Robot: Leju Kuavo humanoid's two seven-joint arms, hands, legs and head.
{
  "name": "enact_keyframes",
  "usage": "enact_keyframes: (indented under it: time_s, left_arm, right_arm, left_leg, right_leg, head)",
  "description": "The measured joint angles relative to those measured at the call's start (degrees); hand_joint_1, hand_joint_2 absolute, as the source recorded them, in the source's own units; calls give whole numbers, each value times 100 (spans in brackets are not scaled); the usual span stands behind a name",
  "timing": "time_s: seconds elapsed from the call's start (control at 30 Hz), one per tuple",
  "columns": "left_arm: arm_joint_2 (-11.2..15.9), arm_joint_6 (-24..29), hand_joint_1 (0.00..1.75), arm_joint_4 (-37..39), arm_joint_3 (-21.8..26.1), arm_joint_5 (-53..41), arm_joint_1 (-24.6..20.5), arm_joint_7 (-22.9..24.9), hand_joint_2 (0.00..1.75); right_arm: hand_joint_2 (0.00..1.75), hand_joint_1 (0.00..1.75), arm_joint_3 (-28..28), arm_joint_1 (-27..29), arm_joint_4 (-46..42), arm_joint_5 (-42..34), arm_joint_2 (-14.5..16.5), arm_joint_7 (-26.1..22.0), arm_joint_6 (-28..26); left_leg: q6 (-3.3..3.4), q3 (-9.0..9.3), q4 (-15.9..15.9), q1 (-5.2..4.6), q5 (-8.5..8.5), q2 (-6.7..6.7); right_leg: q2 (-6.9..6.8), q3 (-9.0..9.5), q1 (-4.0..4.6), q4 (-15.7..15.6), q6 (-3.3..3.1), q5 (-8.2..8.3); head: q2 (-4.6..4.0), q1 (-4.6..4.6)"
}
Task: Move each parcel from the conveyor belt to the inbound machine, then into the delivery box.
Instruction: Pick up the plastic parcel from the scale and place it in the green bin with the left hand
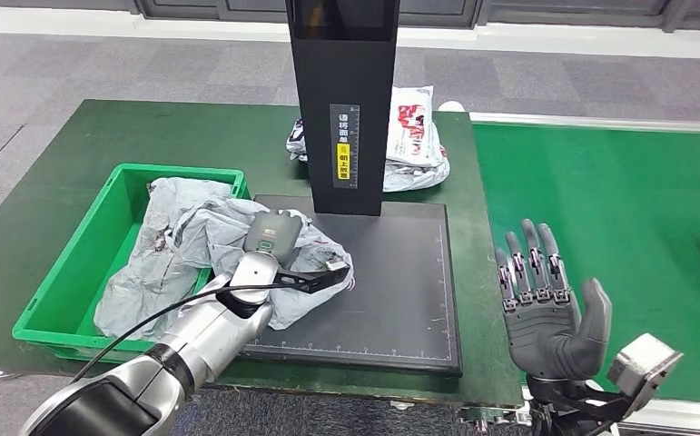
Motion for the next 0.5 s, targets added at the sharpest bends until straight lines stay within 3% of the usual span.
enact_keyframes:
  time_s: [0.23,0.4,0.5]
  left_arm:
    - [284,700,175,-1085,408,0,370,42,175]
    - [459,1444,175,-2807,1417,41,956,-462,175]
    - [508,1613,175,-3734,2074,98,1242,-766,175]
  right_arm:
    - [0,0,-67,99,-2,-2,27,-47,-48]
    - [0,0,-183,305,-43,-3,64,-136,-68]
    - [0,0,-275,415,-96,3,111,-184,-28]
  left_leg:
    - [-3,-20,0,1,2,-1]
    - [-5,-43,0,1,-1,7]
    - [-10,-50,0,1,-5,8]
  right_leg:
    - [4,-18,1,3,-1,-1]
    - [14,-48,1,4,-5,-4]
    - [15,-57,3,4,-9,-8]
  head:
    - [0,0]
    - [0,0]
    - [0,-1]
